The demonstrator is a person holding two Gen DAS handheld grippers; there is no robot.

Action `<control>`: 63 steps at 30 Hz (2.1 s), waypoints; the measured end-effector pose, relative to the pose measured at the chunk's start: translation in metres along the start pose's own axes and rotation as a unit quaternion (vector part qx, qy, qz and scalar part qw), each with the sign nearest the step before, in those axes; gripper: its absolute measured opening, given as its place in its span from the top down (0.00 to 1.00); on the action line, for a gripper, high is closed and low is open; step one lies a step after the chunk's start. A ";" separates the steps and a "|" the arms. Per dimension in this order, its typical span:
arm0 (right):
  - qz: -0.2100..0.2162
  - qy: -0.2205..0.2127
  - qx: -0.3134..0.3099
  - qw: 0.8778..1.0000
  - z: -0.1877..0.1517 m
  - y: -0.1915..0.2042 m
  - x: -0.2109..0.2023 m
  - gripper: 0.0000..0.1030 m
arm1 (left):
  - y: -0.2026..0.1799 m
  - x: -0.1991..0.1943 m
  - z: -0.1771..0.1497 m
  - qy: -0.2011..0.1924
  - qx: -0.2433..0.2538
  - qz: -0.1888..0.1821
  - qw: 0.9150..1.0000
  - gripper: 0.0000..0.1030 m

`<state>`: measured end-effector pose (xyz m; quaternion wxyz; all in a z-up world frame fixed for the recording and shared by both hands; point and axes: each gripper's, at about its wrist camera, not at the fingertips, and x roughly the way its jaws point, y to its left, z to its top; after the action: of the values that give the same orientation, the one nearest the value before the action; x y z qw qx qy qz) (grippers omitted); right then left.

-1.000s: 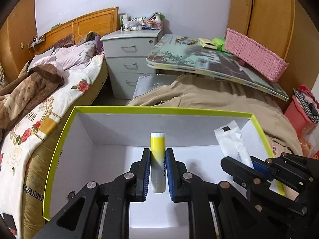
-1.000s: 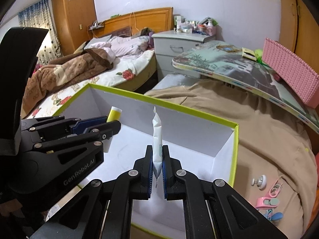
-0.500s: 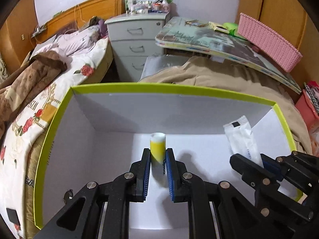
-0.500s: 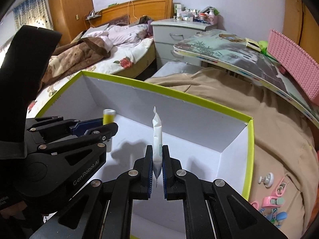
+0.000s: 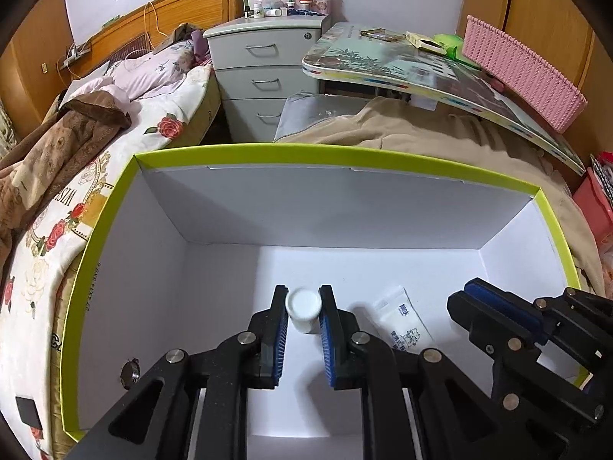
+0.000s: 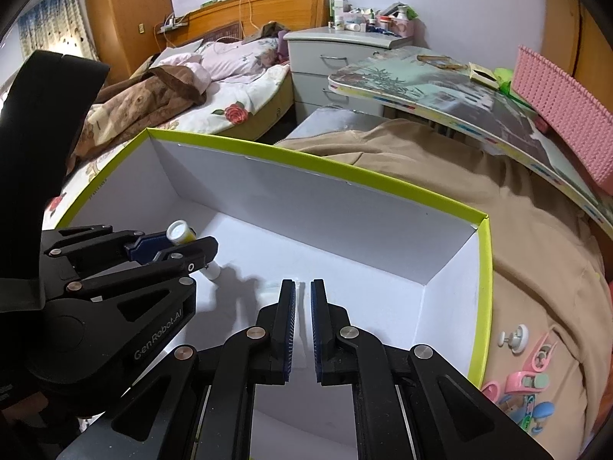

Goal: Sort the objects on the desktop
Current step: 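Stand the lipstick stick in the box and open the left tool, then withdraw both open tools from the box back toward the items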

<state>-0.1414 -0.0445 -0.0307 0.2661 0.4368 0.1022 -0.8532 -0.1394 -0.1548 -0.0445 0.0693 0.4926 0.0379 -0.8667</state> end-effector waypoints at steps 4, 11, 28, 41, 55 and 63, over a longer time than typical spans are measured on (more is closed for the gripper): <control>0.000 -0.004 -0.001 1.000 -0.001 0.001 -0.003 0.91 | -0.002 -0.002 0.000 -0.003 0.003 0.005 1.000 0.78; -0.001 -0.014 0.003 1.000 -0.003 0.002 -0.014 0.90 | -0.001 -0.013 0.000 -0.010 -0.003 0.000 1.000 0.72; -0.012 -0.038 0.012 0.999 -0.013 0.000 -0.047 0.89 | -0.004 -0.043 -0.010 -0.029 -0.005 0.004 1.000 0.68; -0.017 -0.059 0.020 0.998 -0.027 -0.005 -0.076 0.75 | -0.014 -0.071 -0.027 -0.044 -0.002 -0.007 0.999 0.64; -0.026 -0.075 0.022 0.997 -0.049 -0.010 -0.103 0.73 | -0.033 -0.090 -0.045 -0.054 0.014 -0.015 0.998 0.63; -0.037 -0.083 0.037 0.995 -0.062 -0.021 -0.117 0.73 | -0.048 -0.102 -0.050 -0.064 0.028 -0.028 0.997 0.63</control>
<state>-0.0540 0.0409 0.0241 0.2256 0.3702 0.0638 -0.8989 -0.0532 -0.0927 0.0173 0.0339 0.4364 0.0231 -0.8988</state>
